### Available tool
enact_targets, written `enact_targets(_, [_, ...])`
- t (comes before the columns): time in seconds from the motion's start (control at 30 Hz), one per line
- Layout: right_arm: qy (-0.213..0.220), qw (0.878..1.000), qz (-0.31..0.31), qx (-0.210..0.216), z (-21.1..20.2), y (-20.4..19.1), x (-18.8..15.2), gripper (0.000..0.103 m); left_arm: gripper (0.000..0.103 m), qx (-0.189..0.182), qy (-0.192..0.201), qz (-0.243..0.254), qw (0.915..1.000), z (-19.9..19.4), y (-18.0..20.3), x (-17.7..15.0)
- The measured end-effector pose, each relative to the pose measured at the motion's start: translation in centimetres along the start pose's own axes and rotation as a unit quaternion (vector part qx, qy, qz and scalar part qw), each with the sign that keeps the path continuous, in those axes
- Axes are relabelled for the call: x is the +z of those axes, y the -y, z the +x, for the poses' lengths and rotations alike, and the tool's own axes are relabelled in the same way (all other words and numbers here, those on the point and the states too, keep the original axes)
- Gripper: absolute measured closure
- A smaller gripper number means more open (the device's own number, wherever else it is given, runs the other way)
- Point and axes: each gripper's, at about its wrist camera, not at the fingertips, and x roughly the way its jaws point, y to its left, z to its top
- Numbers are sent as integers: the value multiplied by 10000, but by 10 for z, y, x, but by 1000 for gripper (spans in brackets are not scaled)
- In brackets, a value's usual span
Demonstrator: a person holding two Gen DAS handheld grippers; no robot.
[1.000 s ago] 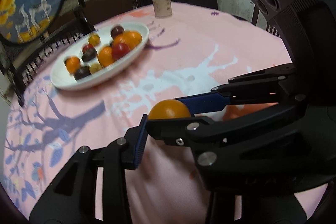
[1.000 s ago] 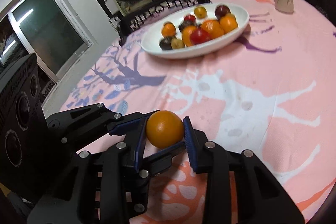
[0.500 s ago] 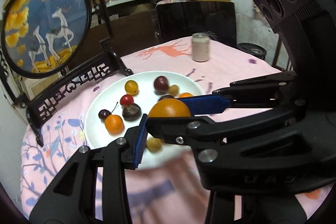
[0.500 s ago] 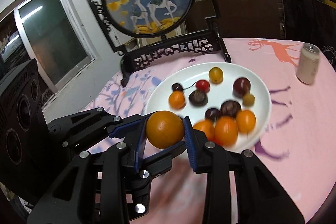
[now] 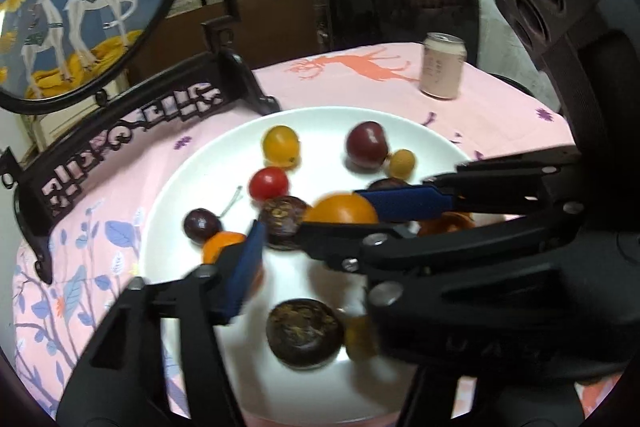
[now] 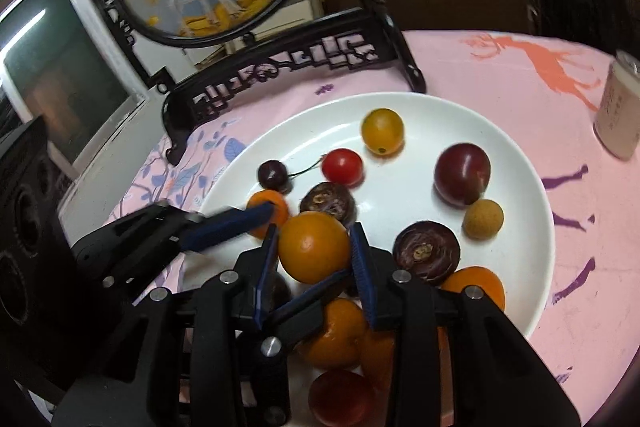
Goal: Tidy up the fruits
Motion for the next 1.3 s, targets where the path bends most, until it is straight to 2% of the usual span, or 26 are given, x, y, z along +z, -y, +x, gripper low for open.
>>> enact_targets(0.03, [14, 10000, 56, 19, -1, 1, 0, 52, 25, 51, 19, -19, 10000, 0, -1, 0])
enact_targets(0.1, [173, 9996, 183, -110, -8, 4, -1, 41, 16, 256, 93, -58, 9996, -5, -3, 2])
enact_targets(0.23, [481, 9983, 232, -214, -35, 0, 1, 41, 9, 618, 293, -70, 9976, -22, -2, 7])
enact_targets(0.37, [943, 9945, 236, -390, -84, -13, 1, 41, 5, 1129, 566, 40, 9920, -56, 9, 5])
enact_targets(0.5, [1476, 9878, 82, -494, -140, -34, -15, 32, 2, 1297, 888, -112, 9875, -103, 19, -6])
enact_targets(0.53, [1589, 9860, 35, -509, -152, -40, -22, 24, 2, 1282, 930, -157, 9872, -111, 21, -9])
enact_targets(0.57, [1734, 9835, 7, -518, -166, -45, -33, 23, 2, 1262, 979, -231, 9869, -122, 24, -15])
enact_targets(0.63, [1921, 9798, 0, -557, -185, -52, -61, 4, 2, 1262, 1034, -317, 9861, -137, 30, -27])
enact_targets(0.73, [2101, 9750, -39, -728, -194, -54, -99, 2, 2, 1353, 1038, -469, 9842, -153, 41, -57])
enact_targets(0.9, [2315, 9626, 20, -1408, -179, -37, -158, 2, 2, 1440, 732, -758, 9840, -152, 46, -88])
enact_targets(0.93, [2190, 9633, 38, -1549, -173, -35, -161, 2, 2, 1467, 686, -749, 9839, -151, 46, -89])
enact_targets(1.0, [1893, 9706, -60, -1486, -164, -33, -157, 2, 2, 1502, 666, -712, 9838, -149, 47, -88])
enact_targets(1.17, [1990, 9677, -272, -1525, -165, -39, -160, 2, 2, 1458, 709, -734, 9840, -152, 50, -90])
enact_targets(1.3, [1951, 9673, -357, -1579, -164, -44, -162, 2, 2, 1317, 535, -789, 9867, -146, 50, -89])
